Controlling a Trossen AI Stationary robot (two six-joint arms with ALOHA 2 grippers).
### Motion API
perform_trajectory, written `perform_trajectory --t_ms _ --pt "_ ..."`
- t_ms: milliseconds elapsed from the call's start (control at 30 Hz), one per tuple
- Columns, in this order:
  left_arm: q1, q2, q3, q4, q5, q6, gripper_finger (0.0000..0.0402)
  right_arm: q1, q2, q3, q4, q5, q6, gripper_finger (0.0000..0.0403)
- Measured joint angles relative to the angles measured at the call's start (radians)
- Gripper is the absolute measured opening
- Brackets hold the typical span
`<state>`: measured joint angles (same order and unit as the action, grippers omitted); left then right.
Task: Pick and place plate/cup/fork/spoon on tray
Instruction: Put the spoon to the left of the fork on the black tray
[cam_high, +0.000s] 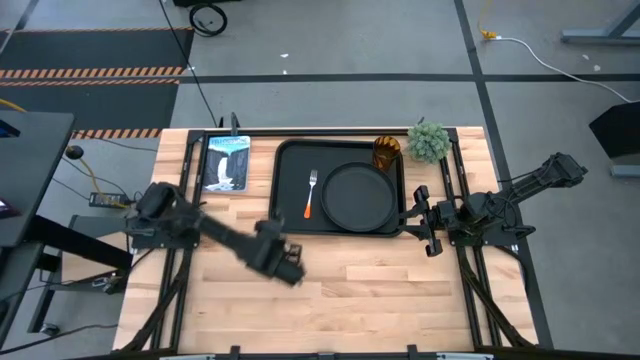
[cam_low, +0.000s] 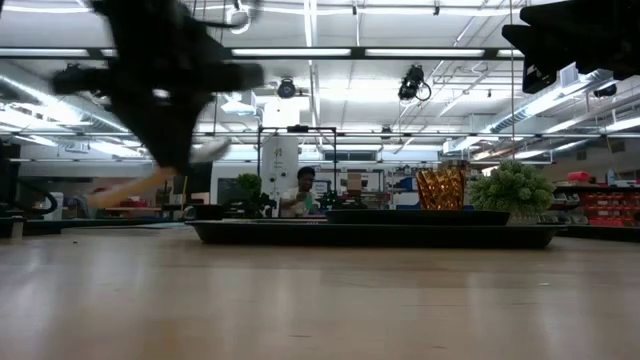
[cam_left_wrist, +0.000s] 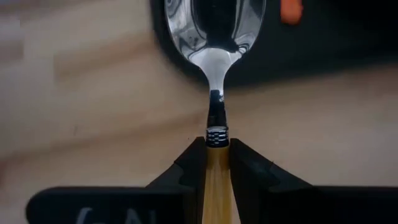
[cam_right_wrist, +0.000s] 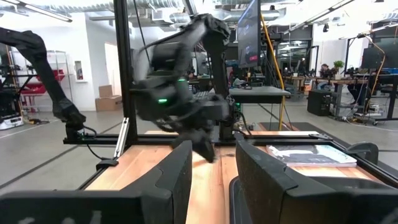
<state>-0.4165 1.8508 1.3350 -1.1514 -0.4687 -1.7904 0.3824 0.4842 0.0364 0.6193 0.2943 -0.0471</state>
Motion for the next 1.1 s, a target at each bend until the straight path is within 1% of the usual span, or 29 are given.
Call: perform_trajectory --t_ms 200,300,367,433,567,767,900,1100 --pt "0.226 -0.001 0.0 0.151 -0.025 0.271 0.0062 0.0 0.0 0.0 0.0 0.0 0.0 0.0132" --pt "0.334 -0.001 0.0 0.255 -0.011 0.415 0.0062 0.0 0.0 0.0 0.0 0.0 0.0 0.0132" --pt "0.398 -0.001 0.0 0.329 0.009 0.499 0.0062 0.0 0.0 0.0 0.0 0.0 0.0 0.0132" --pt "0.458 -0.002 0.0 0.375 0.051 0.569 0.0062 0.0 0.0 0.0 0.0 0.0 0.0 0.0132" --pt "0.558 -0.002 0.0 0.383 0.118 0.646 0.0062 0.0 0.0 0.0 0.0 0.0 0.0 0.0132" --pt "0.632 0.047 0.0 0.388 0.166 0.716 0.0062 0.0 0.0 0.0 0.0 0.0 0.0 0.0132" --pt "0.646 0.1 0.0 0.388 0.211 0.73 0.0062 0.0 0.0 0.0 0.0 0.0 0.0 0.0132" --pt "0.652 0.114 -0.001 0.391 0.21 0.737 0.0062 0.0 0.0 0.0 0.0 0.0 0.0 0.0132"
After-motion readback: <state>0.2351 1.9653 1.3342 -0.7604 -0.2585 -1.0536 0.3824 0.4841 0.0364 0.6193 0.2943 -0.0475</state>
